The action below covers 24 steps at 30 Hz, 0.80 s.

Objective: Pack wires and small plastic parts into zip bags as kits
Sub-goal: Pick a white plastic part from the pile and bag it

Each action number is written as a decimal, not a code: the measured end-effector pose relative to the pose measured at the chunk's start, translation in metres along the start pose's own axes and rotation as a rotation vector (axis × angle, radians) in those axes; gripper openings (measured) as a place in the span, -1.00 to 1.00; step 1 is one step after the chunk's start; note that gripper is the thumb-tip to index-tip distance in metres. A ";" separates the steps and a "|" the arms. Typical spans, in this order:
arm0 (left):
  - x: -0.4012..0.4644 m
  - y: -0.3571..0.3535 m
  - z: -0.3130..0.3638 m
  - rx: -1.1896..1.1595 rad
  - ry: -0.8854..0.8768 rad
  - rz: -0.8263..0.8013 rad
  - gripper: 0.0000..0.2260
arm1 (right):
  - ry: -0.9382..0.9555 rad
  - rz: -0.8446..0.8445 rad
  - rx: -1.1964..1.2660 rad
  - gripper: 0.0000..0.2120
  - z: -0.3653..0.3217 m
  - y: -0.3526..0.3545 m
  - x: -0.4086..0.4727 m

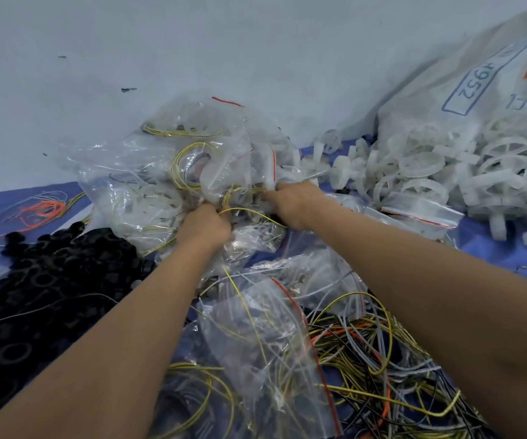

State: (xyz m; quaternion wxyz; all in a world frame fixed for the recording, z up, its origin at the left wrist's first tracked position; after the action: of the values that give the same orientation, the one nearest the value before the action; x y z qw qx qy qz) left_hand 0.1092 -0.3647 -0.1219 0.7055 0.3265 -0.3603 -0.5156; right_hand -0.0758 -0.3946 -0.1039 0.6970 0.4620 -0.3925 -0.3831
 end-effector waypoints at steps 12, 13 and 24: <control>-0.093 0.075 -0.017 -0.288 -0.093 0.113 -0.54 | -0.238 0.266 0.489 -0.61 0.012 0.076 -0.091; -0.114 0.086 -0.018 -0.226 -0.083 0.233 -0.57 | -0.218 0.206 0.514 -0.63 -0.001 0.082 -0.104; -0.233 0.050 0.042 -0.007 -0.118 -0.031 -0.44 | -0.447 0.756 1.123 -0.33 -0.053 0.155 -0.211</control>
State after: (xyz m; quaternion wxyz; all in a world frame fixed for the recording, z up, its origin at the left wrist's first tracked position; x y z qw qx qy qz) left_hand 0.0499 -0.1314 -0.0987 0.6762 0.2983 -0.3944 -0.5461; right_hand -0.0853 -0.1434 -0.0126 0.3414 0.4938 -0.7975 0.0595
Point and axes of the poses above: each hand's wrist, its own x-axis towards the middle knuckle, its own y-axis out of the back of the hand, z = x × y, the point moved 6 cm from there along x, towards the middle knuckle, and after that the axes turned 7 degrees about z, right-handed, at the moved point
